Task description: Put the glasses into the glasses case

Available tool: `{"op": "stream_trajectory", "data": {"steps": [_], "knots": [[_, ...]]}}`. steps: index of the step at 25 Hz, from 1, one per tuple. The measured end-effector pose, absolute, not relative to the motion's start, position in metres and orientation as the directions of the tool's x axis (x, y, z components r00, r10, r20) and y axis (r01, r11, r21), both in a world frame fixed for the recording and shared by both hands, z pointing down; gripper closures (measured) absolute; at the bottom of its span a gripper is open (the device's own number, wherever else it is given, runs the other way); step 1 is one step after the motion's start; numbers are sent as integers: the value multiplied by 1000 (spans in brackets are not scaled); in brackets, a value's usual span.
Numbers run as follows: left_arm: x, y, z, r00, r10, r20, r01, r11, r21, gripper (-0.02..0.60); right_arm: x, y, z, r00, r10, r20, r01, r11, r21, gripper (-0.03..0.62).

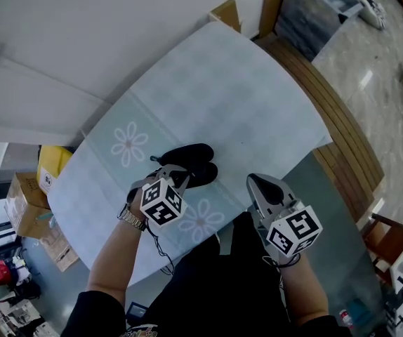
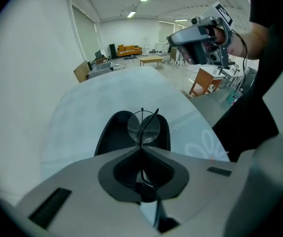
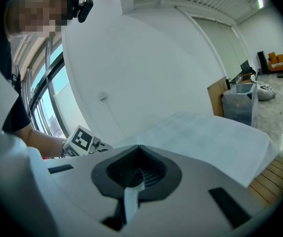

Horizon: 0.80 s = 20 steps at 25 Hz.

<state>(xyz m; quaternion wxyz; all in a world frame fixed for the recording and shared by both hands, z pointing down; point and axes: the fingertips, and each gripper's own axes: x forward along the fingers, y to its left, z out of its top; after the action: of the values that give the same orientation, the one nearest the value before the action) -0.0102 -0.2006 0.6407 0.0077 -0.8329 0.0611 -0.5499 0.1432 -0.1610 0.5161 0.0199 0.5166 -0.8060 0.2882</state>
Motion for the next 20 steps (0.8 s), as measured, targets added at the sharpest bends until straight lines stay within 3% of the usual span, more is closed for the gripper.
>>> {"op": "stream_trajectory", "data": {"steps": [20], "knots": [[-7, -191, 672, 228, 5, 974, 73, -997, -12, 551, 148, -164, 531, -460, -818, 346, -839, 274, -470, 571]]}}
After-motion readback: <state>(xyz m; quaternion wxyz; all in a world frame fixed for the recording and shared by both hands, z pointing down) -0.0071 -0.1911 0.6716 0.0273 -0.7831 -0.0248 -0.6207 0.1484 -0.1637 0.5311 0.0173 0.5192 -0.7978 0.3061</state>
